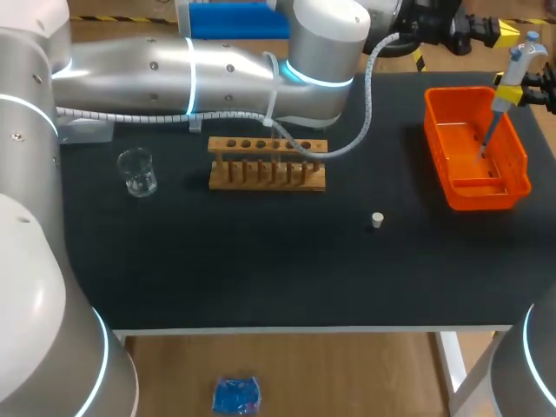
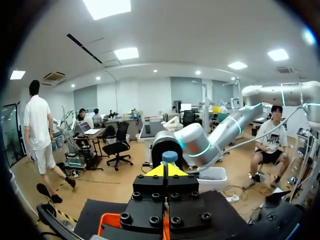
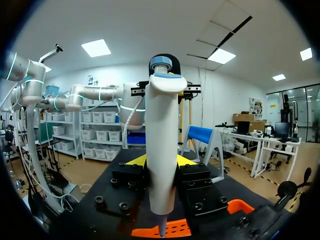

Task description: Invert the test tube, pick up the pipette, mount the tip to pipette, aspirate from beaker and dispense into the tube, eject the tip, return the pipette, and cap with the stopper.

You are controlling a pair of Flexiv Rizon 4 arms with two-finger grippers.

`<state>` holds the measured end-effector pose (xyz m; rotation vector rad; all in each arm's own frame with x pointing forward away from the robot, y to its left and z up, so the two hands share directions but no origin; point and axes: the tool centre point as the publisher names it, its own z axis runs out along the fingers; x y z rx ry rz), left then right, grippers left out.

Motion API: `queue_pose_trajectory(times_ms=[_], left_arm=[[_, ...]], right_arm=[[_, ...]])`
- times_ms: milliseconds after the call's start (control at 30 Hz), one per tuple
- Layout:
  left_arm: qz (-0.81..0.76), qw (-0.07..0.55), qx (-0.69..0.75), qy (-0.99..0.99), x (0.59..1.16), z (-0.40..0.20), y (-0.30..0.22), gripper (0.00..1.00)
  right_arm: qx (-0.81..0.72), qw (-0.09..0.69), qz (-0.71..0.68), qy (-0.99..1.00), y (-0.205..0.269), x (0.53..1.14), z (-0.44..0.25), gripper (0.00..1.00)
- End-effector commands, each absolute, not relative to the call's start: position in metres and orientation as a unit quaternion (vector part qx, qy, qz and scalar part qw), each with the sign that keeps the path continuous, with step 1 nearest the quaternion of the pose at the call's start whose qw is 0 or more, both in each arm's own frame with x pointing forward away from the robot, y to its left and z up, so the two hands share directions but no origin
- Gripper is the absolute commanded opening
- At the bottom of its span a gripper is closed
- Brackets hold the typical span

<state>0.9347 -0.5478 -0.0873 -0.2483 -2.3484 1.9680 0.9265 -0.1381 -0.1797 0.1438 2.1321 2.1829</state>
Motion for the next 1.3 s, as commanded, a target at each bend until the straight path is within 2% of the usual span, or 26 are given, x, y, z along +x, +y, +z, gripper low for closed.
queue_pose_trajectory(times_ms=[33,367,1300], left_arm=[[0.641,0.038,-0.086,-0.762,0.934,-0.088,-0.549,0.00],[0.642,0.064,-0.081,-0.760,0.931,-0.090,-0.553,0.00],[0.637,0.075,-0.073,-0.764,0.927,-0.107,-0.556,0.00]], right_arm=[[0.046,0.043,0.714,0.698,-0.139,0.927,-0.180,0.00],[0.046,0.043,0.714,0.698,-0.139,0.927,-0.180,0.00],[0.046,0.043,0.714,0.698,-0.139,0.927,-0.180,0.00]])
